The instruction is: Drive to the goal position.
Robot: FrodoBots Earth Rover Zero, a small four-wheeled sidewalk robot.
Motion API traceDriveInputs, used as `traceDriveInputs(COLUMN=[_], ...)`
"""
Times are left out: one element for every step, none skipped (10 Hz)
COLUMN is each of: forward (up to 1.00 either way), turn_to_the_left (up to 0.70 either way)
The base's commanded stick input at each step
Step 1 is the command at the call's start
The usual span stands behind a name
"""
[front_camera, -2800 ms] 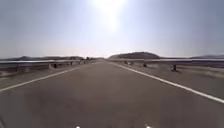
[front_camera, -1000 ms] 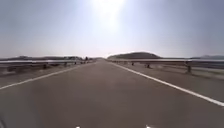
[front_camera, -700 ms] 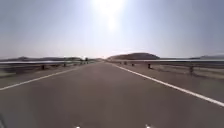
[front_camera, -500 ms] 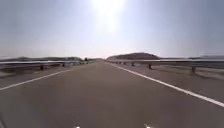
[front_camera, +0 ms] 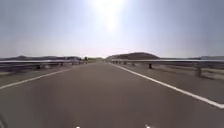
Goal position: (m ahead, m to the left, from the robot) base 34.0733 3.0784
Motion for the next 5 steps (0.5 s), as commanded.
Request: traceDriveInputs(forward=[0.70, 0.70, 0.70, 0.70, 0.70], turn_to_the_left=[0.00, 0.00, 0.00, 0.00, 0.00])
